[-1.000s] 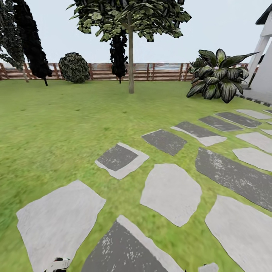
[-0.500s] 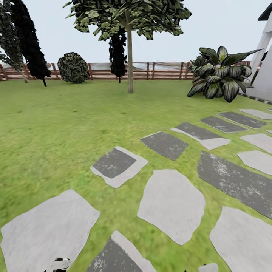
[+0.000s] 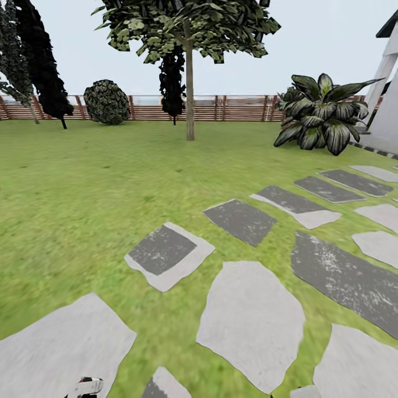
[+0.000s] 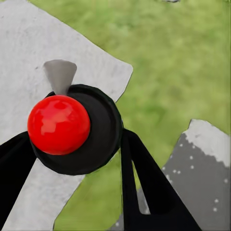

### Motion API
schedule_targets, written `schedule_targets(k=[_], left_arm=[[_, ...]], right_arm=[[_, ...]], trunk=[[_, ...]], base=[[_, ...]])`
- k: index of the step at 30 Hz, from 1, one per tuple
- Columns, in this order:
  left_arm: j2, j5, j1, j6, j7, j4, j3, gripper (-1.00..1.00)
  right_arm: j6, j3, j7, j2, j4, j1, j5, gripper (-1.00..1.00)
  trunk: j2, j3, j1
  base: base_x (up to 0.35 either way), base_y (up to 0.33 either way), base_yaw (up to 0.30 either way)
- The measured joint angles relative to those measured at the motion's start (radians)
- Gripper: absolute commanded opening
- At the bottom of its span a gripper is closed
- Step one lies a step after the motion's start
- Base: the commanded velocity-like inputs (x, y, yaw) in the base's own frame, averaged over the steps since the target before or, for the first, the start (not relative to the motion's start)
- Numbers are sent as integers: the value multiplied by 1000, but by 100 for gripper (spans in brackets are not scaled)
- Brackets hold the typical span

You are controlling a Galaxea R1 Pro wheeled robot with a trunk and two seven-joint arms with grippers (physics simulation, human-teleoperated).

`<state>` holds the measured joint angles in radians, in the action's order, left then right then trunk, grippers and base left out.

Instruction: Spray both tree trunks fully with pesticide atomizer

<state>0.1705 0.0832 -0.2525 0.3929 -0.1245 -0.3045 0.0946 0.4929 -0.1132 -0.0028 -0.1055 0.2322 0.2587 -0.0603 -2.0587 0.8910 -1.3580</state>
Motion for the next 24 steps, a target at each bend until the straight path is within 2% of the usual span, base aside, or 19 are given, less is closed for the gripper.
schedule_targets(k=[7,24], left_arm=[[0,0,0,0,0,0,0,-100],[0,0,0,0,0,0,0,-100]], right_arm=[[0,0,0,0,0,0,0,100],[0,0,0,0,0,0,0,100]], trunk=[[0,0,0],[0,0,0]], base=[[338,-80,153],[338,-80,7]])
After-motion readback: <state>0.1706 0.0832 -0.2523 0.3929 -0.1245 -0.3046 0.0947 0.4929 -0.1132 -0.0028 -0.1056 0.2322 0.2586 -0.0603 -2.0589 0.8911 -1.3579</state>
